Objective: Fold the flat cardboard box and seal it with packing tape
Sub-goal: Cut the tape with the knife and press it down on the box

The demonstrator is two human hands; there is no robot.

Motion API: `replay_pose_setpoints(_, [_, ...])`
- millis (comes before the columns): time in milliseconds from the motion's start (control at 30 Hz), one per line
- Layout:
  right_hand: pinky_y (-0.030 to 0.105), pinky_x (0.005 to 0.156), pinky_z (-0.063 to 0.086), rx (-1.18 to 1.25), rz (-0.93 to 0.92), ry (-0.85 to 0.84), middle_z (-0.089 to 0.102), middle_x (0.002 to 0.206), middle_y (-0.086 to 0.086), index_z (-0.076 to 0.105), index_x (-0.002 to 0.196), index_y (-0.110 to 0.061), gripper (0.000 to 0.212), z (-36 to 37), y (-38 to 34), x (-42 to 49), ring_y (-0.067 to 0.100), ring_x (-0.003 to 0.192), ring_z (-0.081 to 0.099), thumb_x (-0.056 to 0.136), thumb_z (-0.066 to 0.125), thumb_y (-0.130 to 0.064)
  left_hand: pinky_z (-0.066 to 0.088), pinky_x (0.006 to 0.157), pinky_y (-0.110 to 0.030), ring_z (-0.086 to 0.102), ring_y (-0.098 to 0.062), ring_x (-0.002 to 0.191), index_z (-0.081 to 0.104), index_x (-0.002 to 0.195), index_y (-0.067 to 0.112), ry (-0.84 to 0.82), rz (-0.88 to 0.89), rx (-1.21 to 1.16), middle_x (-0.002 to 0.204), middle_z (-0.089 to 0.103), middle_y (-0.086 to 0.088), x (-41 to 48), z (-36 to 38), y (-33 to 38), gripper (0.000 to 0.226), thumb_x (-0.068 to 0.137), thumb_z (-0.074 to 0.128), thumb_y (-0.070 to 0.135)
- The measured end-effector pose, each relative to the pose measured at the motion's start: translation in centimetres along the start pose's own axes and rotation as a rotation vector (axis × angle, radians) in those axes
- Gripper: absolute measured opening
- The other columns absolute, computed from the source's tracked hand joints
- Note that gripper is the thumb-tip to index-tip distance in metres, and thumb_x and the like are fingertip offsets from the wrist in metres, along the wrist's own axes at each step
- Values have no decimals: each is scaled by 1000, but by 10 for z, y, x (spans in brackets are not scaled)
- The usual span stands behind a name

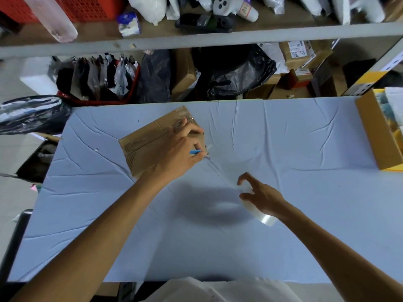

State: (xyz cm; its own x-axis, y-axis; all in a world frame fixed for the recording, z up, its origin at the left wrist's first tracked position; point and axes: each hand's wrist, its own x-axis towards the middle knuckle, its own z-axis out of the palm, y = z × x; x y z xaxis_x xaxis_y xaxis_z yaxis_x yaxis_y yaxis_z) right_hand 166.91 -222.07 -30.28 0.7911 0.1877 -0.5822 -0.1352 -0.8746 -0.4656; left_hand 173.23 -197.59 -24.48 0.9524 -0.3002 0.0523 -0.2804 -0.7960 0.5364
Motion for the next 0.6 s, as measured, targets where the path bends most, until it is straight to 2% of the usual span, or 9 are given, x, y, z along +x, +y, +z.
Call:
replay_pose_setpoints(67, [35, 73, 46, -52, -17, -8, 63, 92, 3, 47, 100, -37, 7, 0, -2, -1, 25, 78, 58, 93, 46, -38, 6, 98, -8, 34, -25, 137, 65, 64, 10, 4, 24, 3, 119, 58, -2, -1, 0, -1, 17, 77, 75, 13])
replay_pose_setpoints(100, [34, 72, 45, -67, -20, 12, 63, 92, -1, 49, 94, -37, 6, 1, -3, -2, 24, 80, 58, 95, 43, -38, 8, 99, -9, 36, -25, 135, 65, 64, 10, 1, 33, 8, 119, 58, -2, -1, 0, -2, 17, 77, 75, 12])
replay_pose_setpoints(200, [29, 65, 39, -73, 13, 92, 60, 88, -6, 51, 89, -35, 13, 3, -4, -5, 20, 79, 57, 96, 42, -41, 17, 101, -29, 34, -24, 137, 66, 65, 9, 5, 33, 30, 121, 57, 0, 0, 0, -2, 16, 78, 75, 14])
replay_pose_setpoints(300, [29, 67, 39, -21, 124, 202, 61, 87, -4, 55, 95, -30, 22, 5, -7, -5, 23, 80, 58, 93, 46, -49, 19, 105, -40, 31, -24, 139, 66, 65, 10, -3, 26, 21, 122, 56, 0, 0, 0, -1, 16, 78, 75, 15])
replay_pose_setpoints(400, [30, 68, 37, -85, 169, 244, 66, 96, 1, 54, 97, -24, 20, 10, -10, -2, 28, 87, 61, 92, 50, -43, 18, 103, -38, 31, -25, 139, 66, 65, 10, -4, 32, 28, 122, 56, -1, -1, 0, 1, 16, 78, 75, 15])
replay_pose_setpoints(467, [30, 66, 37, -115, 129, 248, 66, 94, 4, 48, 107, -27, 20, 13, -12, -2, 29, 80, 59, 91, 52, -38, 16, 101, -34, 32, -26, 138, 66, 65, 10, 14, 40, 39, 121, 57, -1, -1, 0, 1, 16, 77, 75, 15])
replay_pose_setpoints(533, [31, 64, 39, -172, 92, 230, 62, 83, 4, 31, 132, -35, 50, 15, -15, -1, 26, 68, 53, 89, 56, -32, 16, 101, -34, 33, -26, 138, 66, 65, 10, 28, 36, 37, 120, 58, 0, -2, 0, 1, 16, 77, 75, 15])
replay_pose_setpoints(567, [32, 64, 40, -213, 83, 221, 59, 80, 4, 22, 139, -38, 63, 14, -18, -1, 25, 65, 52, 88, 58, -30, 17, 102, -35, 33, -26, 138, 66, 65, 10, 30, 36, 37, 120, 58, 0, -2, -1, 1, 16, 77, 75, 15])
replay_pose_setpoints(600, [32, 65, 40, -233, 79, 227, 59, 81, 4, 19, 142, -38, 67, 13, -21, -1, 25, 67, 53, 88, 58, -30, 18, 103, -37, 34, -26, 138, 65, 65, 10, 30, 41, 42, 120, 59, 0, -2, 0, 1, 16, 77, 75, 15])
